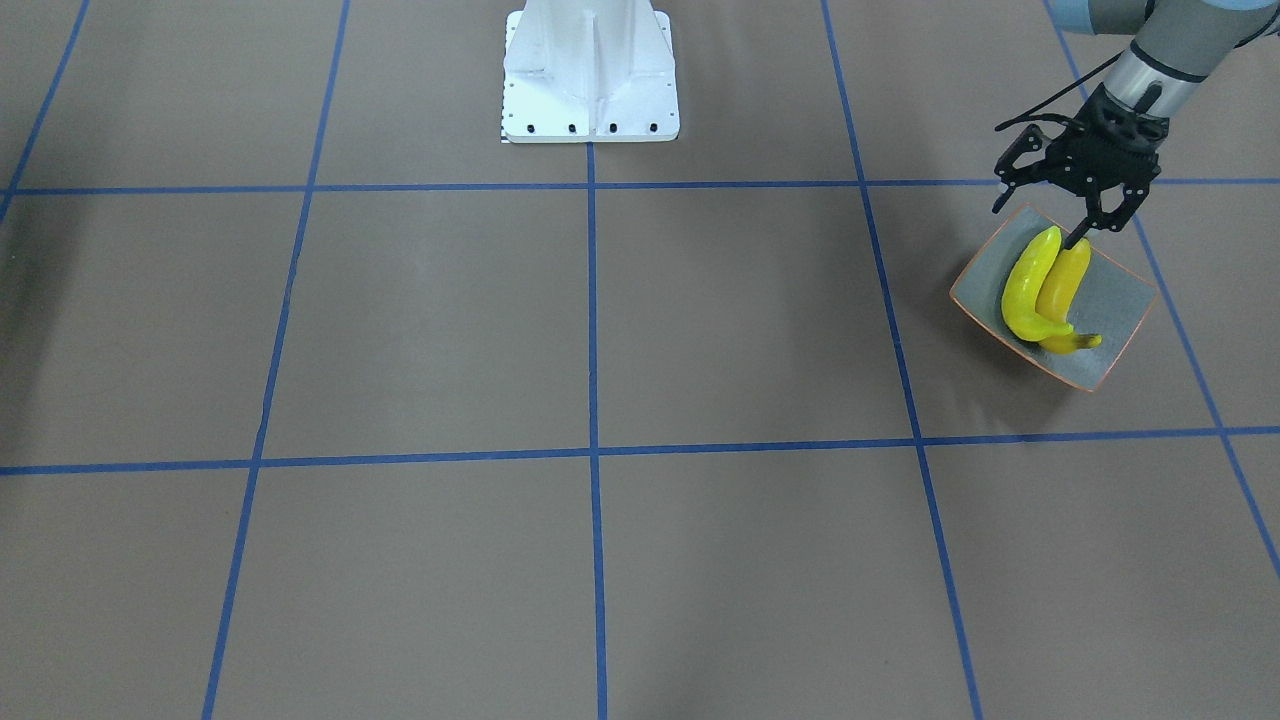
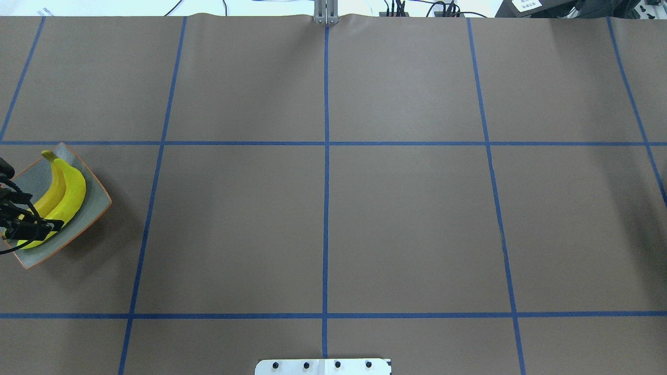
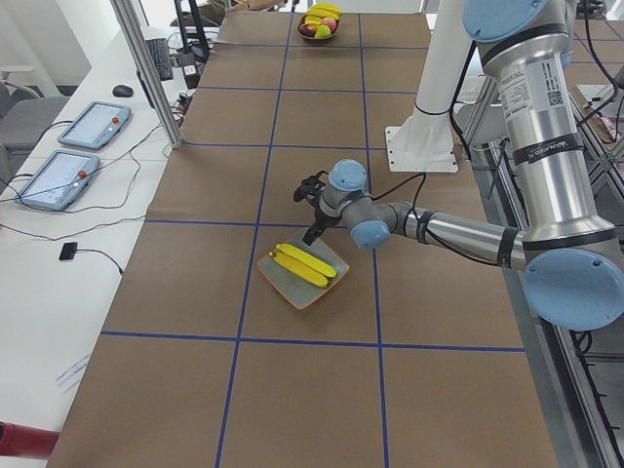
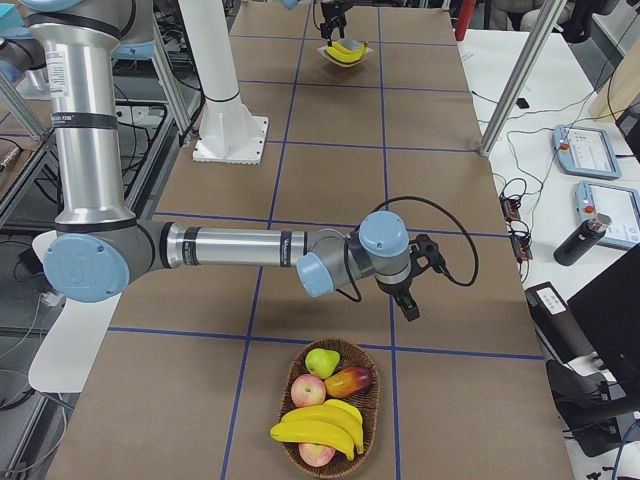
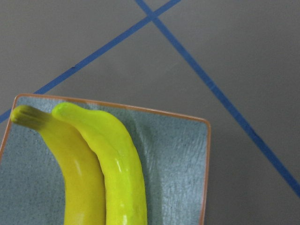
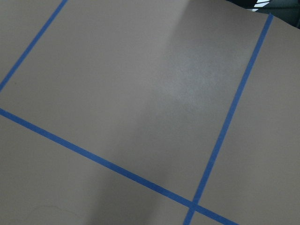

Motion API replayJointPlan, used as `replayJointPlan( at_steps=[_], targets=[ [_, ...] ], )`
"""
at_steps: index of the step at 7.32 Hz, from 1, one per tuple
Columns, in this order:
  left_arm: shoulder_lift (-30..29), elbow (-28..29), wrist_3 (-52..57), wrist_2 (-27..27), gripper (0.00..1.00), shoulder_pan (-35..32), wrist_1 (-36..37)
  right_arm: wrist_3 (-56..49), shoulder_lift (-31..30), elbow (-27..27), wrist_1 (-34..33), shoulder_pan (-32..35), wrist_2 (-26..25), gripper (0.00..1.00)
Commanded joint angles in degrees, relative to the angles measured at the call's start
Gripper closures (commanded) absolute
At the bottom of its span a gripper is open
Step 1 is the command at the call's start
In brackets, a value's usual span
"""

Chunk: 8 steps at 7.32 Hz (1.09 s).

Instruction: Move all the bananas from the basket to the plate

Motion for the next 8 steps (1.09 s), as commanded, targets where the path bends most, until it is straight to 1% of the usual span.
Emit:
replayJointPlan(
  at_steps=[1, 2, 3, 4, 5, 6, 7, 8],
  targets=[
    [-0.9, 0.0, -0.4, -2.4, 0.0, -1.7, 0.0, -6.7, -1.3, -5.6, -0.3, 5.7, -0.3, 0.0],
    [-1.1, 0.0, -0.6, -2.2, 0.0, -1.7, 0.0, -6.4, -1.0, -9.5, -0.4, 8.4, -0.7, 0.01],
    [-1.1, -0.1, -0.6, -2.1, 0.0, -1.7, -0.1, -6.2, -1.2, -11.2, -0.2, 9.8, -5.7, 0.01],
    [-1.2, -0.2, -0.7, -2.1, 0.0, -1.8, -0.2, -6.3, -3.4, -11.6, 0.1, 12.1, -7.8, 0.01],
    [-1.2, -0.4, -0.6, -2.0, 0.0, -1.8, -0.2, -6.6, -5.9, -11.6, 0.3, 13.6, -7.3, 0.02],
    [-1.2, -0.6, -0.6, -2.0, 0.0, -1.8, -0.3, -6.7, -8.1, -11.7, 0.4, 13.9, -5.5, 0.06],
    [-1.2, -0.9, -0.6, -2.0, 0.0, -1.8, -0.3, -6.0, -9.2, -11.9, 0.3, 13.9, -3.3, 0.12],
    [-1.2, -1.0, -0.6, -2.0, 0.0, -1.8, -0.3, -5.3, -9.6, -12.8, 0.4, 13.9, -3.0, 0.13]
  ],
)
